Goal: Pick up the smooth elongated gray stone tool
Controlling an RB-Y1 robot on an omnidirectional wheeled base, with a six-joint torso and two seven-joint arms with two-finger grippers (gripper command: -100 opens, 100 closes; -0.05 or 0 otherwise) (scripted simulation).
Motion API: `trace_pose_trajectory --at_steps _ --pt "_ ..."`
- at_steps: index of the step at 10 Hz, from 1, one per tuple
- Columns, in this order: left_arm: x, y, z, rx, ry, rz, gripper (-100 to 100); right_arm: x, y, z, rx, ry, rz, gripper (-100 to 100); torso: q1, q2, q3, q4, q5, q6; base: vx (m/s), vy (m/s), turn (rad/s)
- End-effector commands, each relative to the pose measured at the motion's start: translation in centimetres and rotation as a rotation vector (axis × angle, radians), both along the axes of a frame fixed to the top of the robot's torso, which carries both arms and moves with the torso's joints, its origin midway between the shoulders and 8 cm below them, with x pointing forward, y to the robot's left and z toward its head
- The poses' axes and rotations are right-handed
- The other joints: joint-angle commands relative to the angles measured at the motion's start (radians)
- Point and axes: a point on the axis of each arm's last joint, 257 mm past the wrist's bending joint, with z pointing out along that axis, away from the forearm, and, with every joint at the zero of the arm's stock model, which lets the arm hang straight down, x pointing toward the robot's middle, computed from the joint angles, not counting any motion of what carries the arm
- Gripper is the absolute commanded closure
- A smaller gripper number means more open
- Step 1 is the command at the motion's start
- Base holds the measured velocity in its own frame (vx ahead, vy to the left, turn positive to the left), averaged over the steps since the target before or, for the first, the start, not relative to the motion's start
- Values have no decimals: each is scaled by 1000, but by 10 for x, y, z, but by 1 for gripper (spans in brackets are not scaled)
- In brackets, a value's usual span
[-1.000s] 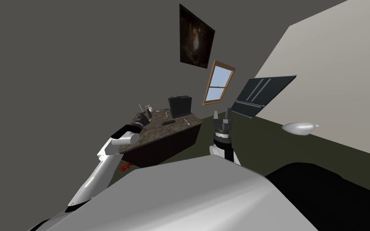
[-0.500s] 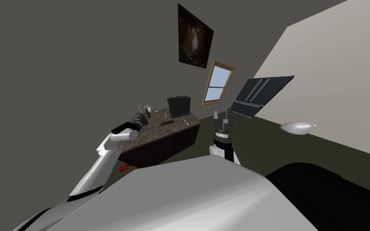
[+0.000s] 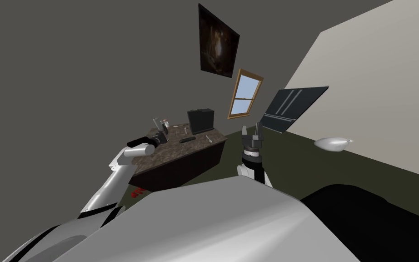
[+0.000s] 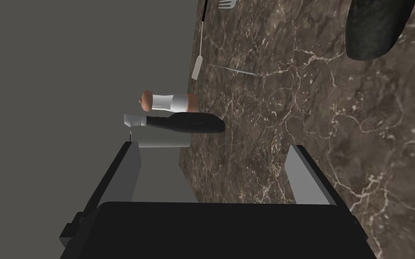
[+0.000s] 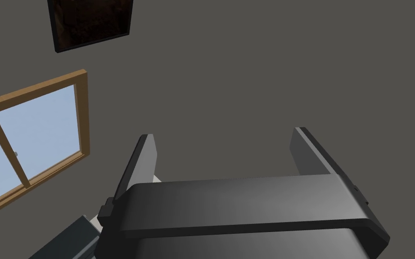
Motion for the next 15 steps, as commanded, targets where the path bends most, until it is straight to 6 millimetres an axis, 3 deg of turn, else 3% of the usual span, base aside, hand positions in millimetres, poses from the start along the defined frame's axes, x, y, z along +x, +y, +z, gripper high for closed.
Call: trace_pose_trajectory --at_steps 1,2,4,7,9,10,15 --pt "-1 5 -8 -3 36 7 -100 0 0 0 0 0 0 0 0 0 0 0 0 0 10 -22 7" --pt "3 16 -10 -7 73 22 -100 0 0 0 0 0 0 0 1 1 0 0 0 0 23 -40 -69" --pt "-1 19 -23 -11 113 29 -100 0 0 0 0 0 0 0 1 0 0 0 0 0 16 -27 -14" --pt "1 45 -37 -23 217 71 -100 0 0 0 0 0 0 0 0 0 0 0 0 0 25 -47 -67" --pt "-6 47 -49 -27 265 75 -100 0 0 0 0 0 0 0 0 -1 0 0 0 0 24 -33 -16" --pt "-6 60 -55 -32 307 99 -100 0 0 0 0 0 0 0 1 0 0 0 0 0 18 -46 -100" --pt "-22 82 -75 -43 457 136 -100 0 0 0 0 0 0 0 2 0 0 0 0 0 38 -43 -59"
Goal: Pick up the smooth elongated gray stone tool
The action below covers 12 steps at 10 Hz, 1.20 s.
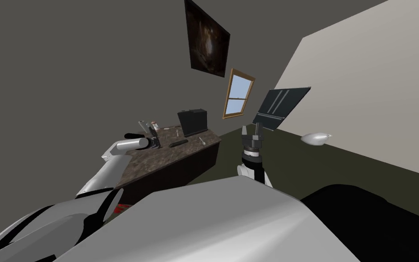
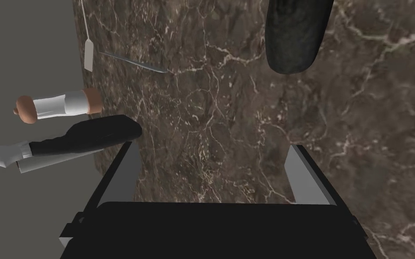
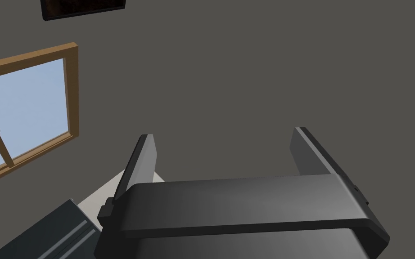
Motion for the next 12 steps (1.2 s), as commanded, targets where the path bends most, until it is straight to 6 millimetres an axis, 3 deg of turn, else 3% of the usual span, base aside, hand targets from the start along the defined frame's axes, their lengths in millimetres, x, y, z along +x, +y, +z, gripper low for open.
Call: trace_pose_trajectory --at_steps 1,6,12 --pt "-7 7 -10 -8 53 14 -100 0 0 0 0 0 0 0 0 0 0 0 0 0 38 -38 -82" --pt "-36 36 -33 -26 233 73 -100 0 0 0 0 0 0 0 0 -1 -1 0 0 -1 55 -50 -93" --pt "-76 55 -56 -55 425 119 -100 0 0 0 0 0 0 0 0 0 0 0 0 -1 53 -45 -93"
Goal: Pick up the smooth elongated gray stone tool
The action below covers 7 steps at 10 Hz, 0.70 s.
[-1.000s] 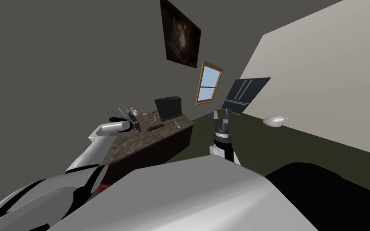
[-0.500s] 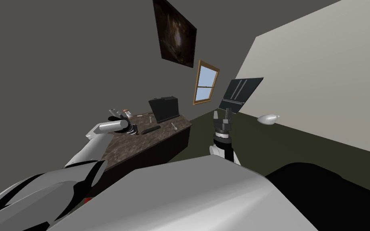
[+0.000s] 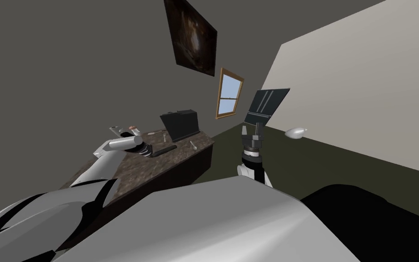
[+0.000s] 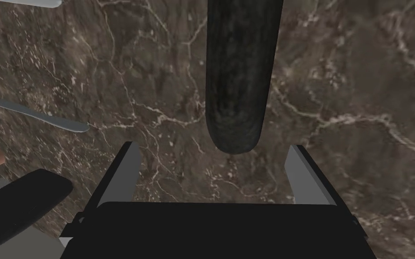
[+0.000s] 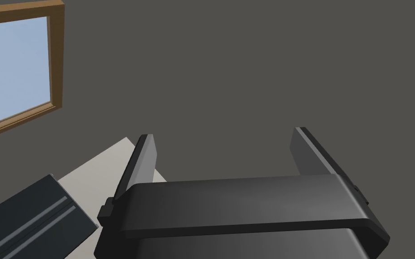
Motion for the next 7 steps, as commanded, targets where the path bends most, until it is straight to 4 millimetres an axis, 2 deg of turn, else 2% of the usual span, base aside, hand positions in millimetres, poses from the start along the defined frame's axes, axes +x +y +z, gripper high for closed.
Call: trace_pose_trajectory --at_steps 1,2,3,5,6,7 --pt "-7 2 -1 -6 31 7 -100 0 0 0 0 0 0 0 0 0 0 0 0 0 58 -34 -60" --pt "-19 7 -7 -14 83 19 -100 0 0 0 0 0 0 0 1 0 0 0 0 -1 57 -39 -92" --pt "-19 7 -7 -14 83 19 -100 0 0 0 0 0 0 0 1 0 0 0 0 0 47 -29 -68" --pt "-41 14 -16 -28 173 38 -100 0 0 0 0 0 0 0 1 1 0 0 0 0 72 -40 -150" --pt "-41 14 -16 -28 173 38 -100 0 0 0 0 0 0 0 0 -1 -1 0 0 0 70 -34 -42" --pt "-51 16 -19 -35 212 45 -100 0 0 0 0 0 0 0 1 0 0 0 0 -1 60 -28 -79"
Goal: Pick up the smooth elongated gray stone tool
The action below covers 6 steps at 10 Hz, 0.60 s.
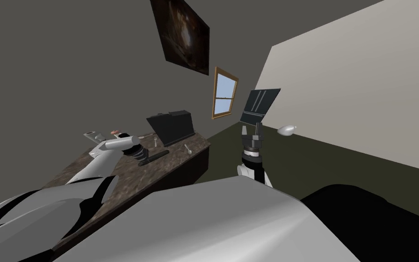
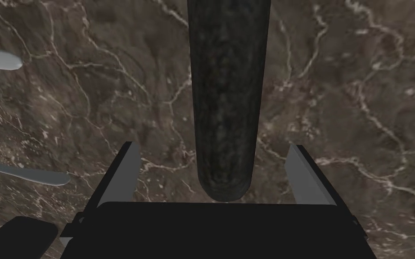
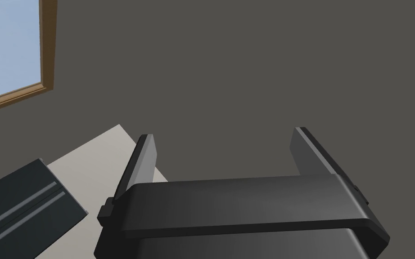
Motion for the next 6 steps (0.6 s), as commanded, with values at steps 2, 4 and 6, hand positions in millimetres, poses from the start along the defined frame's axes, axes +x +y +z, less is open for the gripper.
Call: trace_pose_trajectory --at_steps 2,4,6 --pt "-21 5 -7 -14 84 16 -100 0 0 0 0 0 0 0 -1 0 0 0 0 0 63 -42 -124" --pt "-32 7 -11 -20 122 21 -100 0 0 0 0 0 0 0 0 1 0 0 0 0 46 -22 -57" --pt "-27 4 -9 -18 106 19 0 0 0 0 0 0 0 0 1 3 2 1 0 -1 10 -6 -9"
